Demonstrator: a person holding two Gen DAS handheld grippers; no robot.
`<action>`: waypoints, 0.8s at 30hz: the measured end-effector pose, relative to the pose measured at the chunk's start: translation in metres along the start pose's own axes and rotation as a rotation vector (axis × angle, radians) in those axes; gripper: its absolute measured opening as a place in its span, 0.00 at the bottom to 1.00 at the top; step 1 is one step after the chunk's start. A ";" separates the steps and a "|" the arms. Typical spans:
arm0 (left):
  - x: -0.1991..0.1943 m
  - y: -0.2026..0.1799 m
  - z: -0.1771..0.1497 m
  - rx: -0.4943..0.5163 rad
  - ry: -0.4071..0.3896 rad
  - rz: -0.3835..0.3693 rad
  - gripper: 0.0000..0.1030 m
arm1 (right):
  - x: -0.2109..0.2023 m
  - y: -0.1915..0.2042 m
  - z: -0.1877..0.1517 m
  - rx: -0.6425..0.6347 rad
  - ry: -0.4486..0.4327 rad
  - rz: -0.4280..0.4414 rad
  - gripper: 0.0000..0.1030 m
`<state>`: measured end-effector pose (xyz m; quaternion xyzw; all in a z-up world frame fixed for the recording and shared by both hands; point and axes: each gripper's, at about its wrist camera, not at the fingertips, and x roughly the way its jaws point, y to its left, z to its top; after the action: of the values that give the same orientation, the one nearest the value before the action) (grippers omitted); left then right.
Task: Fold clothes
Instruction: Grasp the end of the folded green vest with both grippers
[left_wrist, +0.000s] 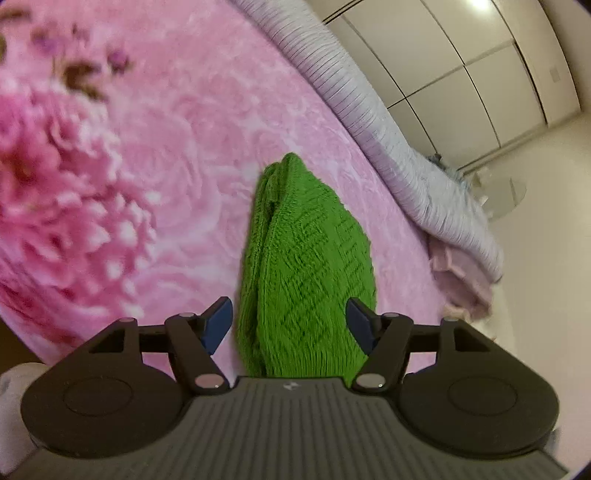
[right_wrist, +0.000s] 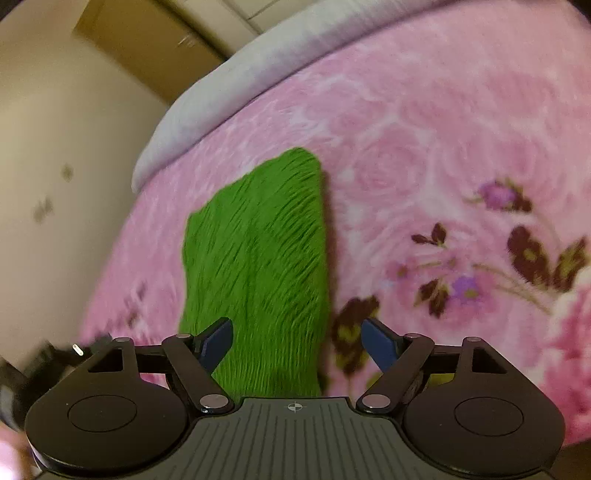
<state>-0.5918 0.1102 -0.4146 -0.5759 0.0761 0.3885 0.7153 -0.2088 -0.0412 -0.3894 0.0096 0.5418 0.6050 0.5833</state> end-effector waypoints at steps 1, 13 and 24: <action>0.010 0.006 0.005 -0.023 0.013 -0.010 0.61 | 0.006 -0.007 0.005 0.034 0.006 0.016 0.78; 0.085 0.030 0.031 -0.082 0.114 -0.065 0.60 | 0.073 -0.042 0.047 0.219 0.030 0.147 0.79; 0.131 0.043 0.054 -0.099 0.224 -0.213 0.22 | 0.127 -0.025 0.063 0.161 0.054 0.194 0.46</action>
<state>-0.5477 0.2212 -0.5030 -0.6550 0.0746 0.2469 0.7102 -0.1917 0.0837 -0.4587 0.0926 0.6007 0.6130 0.5048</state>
